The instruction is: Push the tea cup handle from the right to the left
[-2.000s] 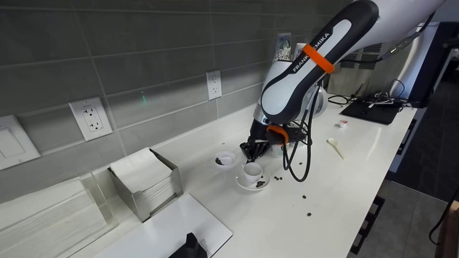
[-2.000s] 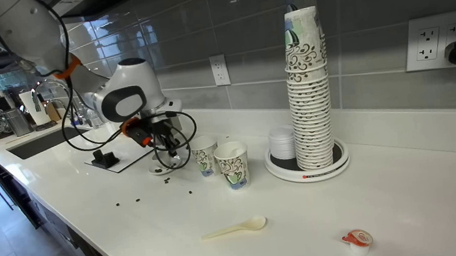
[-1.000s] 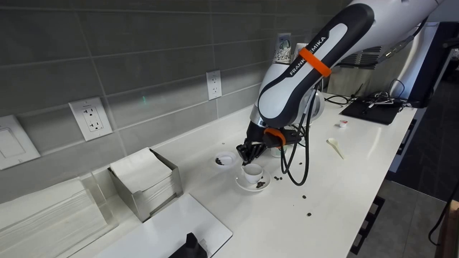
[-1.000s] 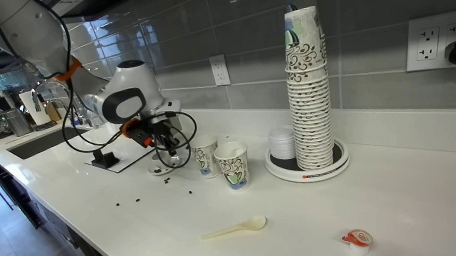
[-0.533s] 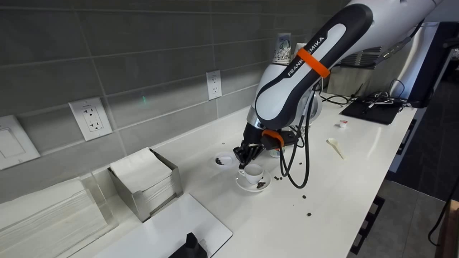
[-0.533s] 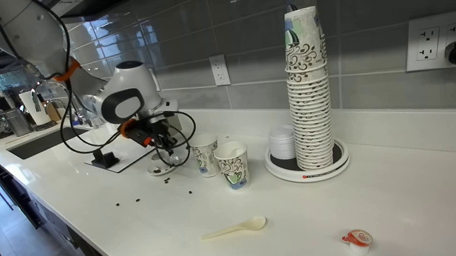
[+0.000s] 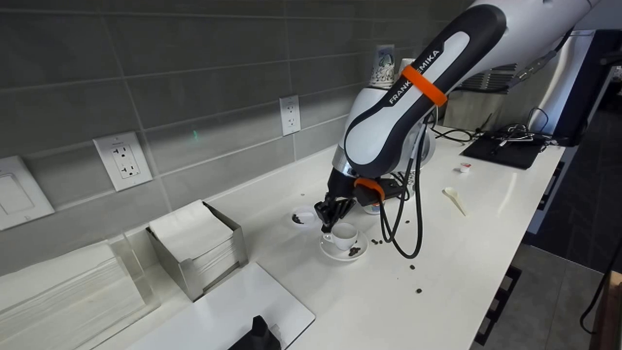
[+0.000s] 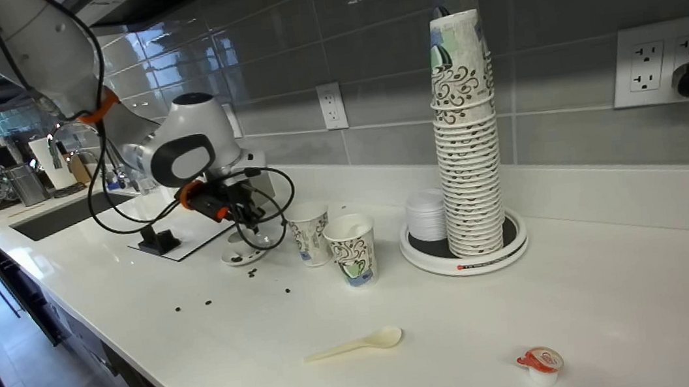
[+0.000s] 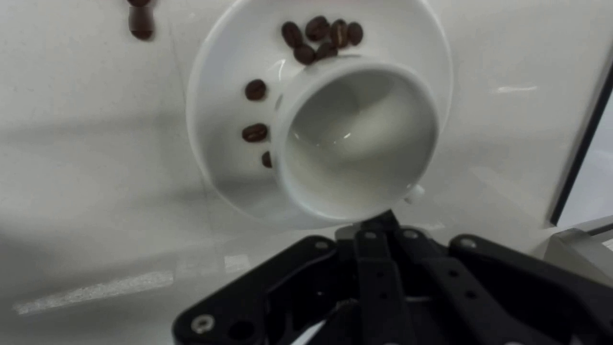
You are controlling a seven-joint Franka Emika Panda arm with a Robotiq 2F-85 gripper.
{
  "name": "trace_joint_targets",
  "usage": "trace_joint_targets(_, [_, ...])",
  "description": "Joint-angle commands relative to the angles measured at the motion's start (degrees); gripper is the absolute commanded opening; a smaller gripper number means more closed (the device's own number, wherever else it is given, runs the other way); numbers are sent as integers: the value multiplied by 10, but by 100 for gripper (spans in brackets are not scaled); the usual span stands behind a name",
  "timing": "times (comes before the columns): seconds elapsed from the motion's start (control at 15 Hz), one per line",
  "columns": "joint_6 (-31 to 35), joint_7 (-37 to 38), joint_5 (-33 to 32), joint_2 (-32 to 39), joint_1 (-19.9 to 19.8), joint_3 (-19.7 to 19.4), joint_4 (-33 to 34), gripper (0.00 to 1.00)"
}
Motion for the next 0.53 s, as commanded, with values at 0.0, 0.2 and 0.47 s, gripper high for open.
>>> trace_joint_targets(0.0, [22, -7, -2, 1, -3, 5, 3, 0])
trace_joint_targets(0.2, [45, -21, 17, -19, -23, 23, -9, 0])
trace_joint_targets(0.47, [6, -2, 13, -73, -35, 12, -44, 0])
